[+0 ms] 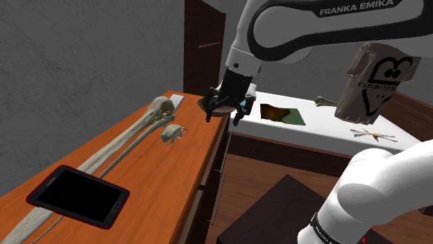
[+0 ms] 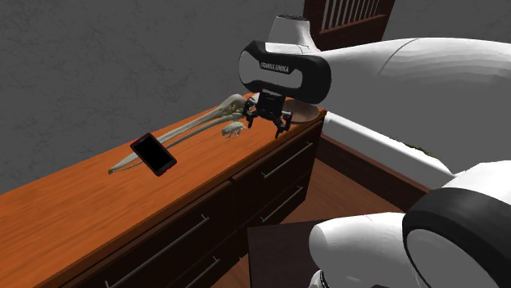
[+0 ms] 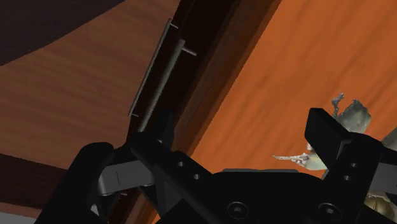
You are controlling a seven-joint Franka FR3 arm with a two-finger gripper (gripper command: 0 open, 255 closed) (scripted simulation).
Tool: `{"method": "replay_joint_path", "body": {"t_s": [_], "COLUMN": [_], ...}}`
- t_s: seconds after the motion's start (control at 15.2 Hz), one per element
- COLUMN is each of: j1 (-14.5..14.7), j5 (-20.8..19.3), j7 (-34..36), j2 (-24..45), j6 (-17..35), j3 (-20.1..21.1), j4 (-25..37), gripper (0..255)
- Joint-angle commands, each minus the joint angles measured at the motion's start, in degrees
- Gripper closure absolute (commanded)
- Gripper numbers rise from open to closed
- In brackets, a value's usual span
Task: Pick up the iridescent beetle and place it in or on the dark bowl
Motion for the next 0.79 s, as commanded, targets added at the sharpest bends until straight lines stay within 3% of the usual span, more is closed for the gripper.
{"method": "replay_joint_path", "body": {"t_s": [0.0,0.4,0.73], "j1": [-0.4,-2.4,-4.6], "j5": [2.0,5.1,3.7], "j7": [4.4,17.5,27.3], "j2": [2.9,12.6,21.0], "j6": [4.2,15.7,24.0], "j3": [2.4,9.6,14.7], "j4": [0.4,4.2,8.2], "gripper": [0,0,0]}}
